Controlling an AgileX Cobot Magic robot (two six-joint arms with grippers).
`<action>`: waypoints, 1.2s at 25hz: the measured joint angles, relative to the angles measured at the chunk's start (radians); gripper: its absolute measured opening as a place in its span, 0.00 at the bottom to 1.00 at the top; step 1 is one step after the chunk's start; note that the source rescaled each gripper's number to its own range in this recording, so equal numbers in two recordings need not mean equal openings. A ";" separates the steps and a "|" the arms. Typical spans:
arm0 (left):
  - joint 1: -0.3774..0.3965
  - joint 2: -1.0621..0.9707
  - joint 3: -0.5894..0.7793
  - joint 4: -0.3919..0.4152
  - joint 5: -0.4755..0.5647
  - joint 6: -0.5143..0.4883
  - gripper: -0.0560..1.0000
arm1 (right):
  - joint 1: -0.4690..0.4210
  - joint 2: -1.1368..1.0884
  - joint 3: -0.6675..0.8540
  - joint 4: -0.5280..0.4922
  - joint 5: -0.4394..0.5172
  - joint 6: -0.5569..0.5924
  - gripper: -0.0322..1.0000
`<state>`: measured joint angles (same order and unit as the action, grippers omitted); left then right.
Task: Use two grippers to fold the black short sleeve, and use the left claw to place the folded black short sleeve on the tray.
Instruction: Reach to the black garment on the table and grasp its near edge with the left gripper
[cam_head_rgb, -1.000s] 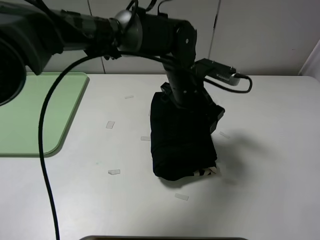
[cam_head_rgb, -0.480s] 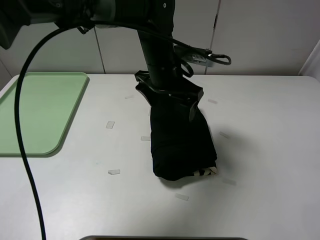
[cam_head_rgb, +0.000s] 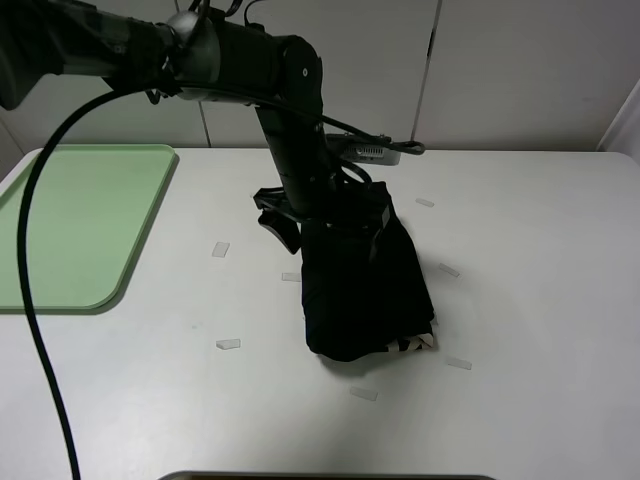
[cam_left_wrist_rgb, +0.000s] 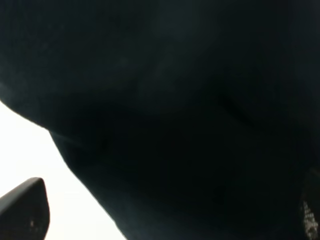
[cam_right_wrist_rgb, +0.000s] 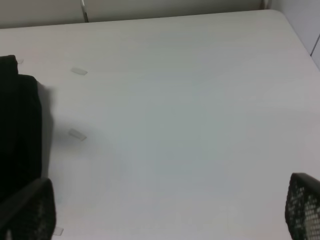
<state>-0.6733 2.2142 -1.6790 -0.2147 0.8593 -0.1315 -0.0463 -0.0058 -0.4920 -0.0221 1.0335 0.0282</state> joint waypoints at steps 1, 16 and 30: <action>0.001 0.000 0.012 -0.002 -0.015 -0.015 1.00 | 0.000 0.000 0.000 0.000 0.000 0.000 1.00; 0.001 -0.001 0.188 -0.013 -0.314 -0.155 1.00 | 0.000 0.000 0.000 0.000 0.000 0.000 1.00; -0.029 0.030 0.197 -0.020 -0.475 -0.144 0.99 | 0.000 0.000 0.000 0.000 0.000 0.000 1.00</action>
<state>-0.7024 2.2445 -1.4820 -0.2350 0.3847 -0.2752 -0.0463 -0.0058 -0.4920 -0.0221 1.0335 0.0282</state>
